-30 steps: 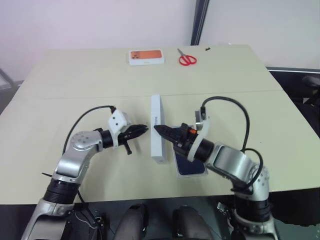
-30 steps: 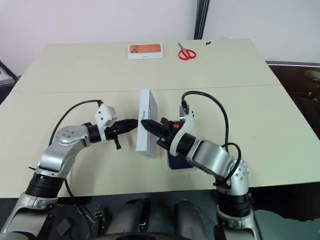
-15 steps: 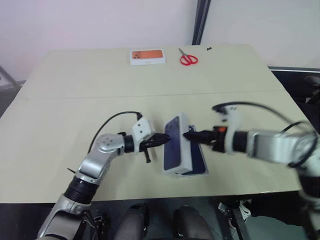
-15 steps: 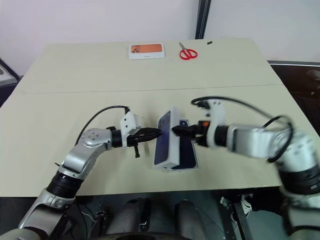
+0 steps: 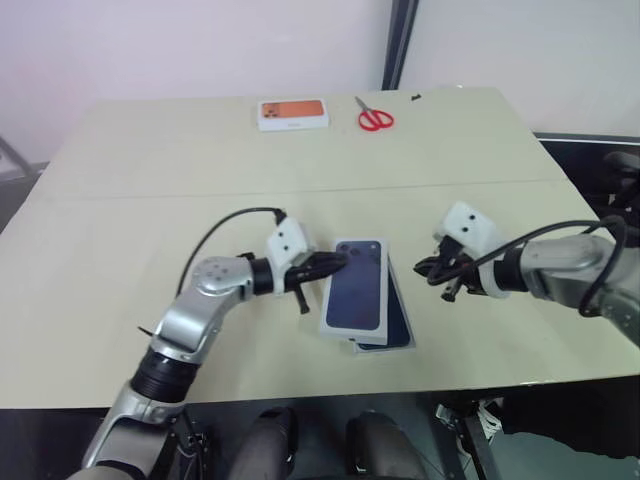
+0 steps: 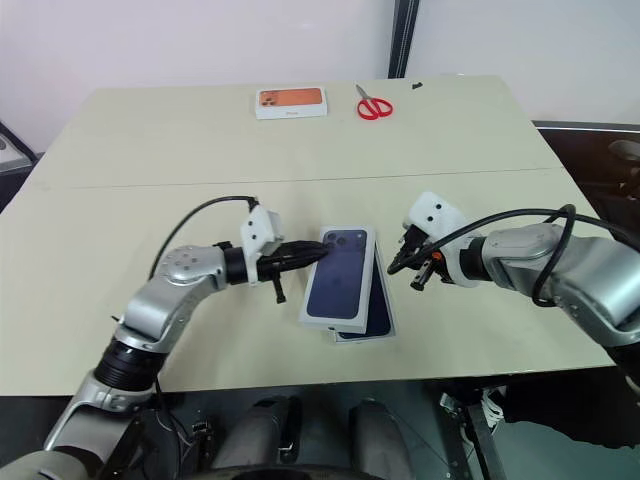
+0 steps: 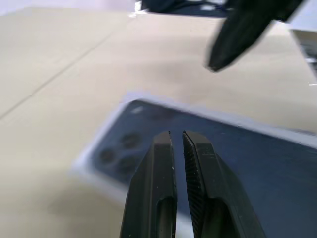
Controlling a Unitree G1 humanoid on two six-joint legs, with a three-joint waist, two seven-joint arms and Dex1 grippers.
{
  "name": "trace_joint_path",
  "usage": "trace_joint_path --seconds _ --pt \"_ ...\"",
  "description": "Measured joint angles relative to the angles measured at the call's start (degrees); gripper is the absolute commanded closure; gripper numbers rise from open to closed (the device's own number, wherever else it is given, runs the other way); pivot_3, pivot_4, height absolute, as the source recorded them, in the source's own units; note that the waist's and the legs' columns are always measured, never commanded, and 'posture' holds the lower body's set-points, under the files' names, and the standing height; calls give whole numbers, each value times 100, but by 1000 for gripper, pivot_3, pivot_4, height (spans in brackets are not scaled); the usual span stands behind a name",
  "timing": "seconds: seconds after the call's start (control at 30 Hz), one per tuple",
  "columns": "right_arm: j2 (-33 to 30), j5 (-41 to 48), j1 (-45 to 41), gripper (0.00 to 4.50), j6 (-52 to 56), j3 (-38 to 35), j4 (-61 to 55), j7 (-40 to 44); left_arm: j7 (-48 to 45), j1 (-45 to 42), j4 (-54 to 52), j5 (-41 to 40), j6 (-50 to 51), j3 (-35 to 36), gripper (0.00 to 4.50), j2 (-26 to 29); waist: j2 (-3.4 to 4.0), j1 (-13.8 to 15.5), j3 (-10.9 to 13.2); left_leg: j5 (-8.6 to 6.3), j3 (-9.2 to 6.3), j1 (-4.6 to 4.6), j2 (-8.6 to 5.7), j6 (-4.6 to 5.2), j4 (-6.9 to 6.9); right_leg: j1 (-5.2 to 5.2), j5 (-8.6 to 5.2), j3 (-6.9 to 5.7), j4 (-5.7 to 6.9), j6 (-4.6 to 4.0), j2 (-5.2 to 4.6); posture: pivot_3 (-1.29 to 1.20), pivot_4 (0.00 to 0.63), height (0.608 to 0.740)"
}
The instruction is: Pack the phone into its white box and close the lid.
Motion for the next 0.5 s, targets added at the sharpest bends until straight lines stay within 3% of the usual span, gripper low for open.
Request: trace_joint_path --seconds 0.2,0.5 --pt "422 -876 72 4447 -87 255 -163 315 -2 161 -19 213 520 -103 4108 574 -1 42 1 0 -2 -1 -2 -1 3 1 0 0 -1 0 -3 0 150 740" --pt "870 -1611 200 4447 -18 368 -291 618 -98 -25 123 502 655 -809 4108 341 -1 125 1 1 0 -1 -4 -1 6 2 0 1 0 0 -5 0 150 740"
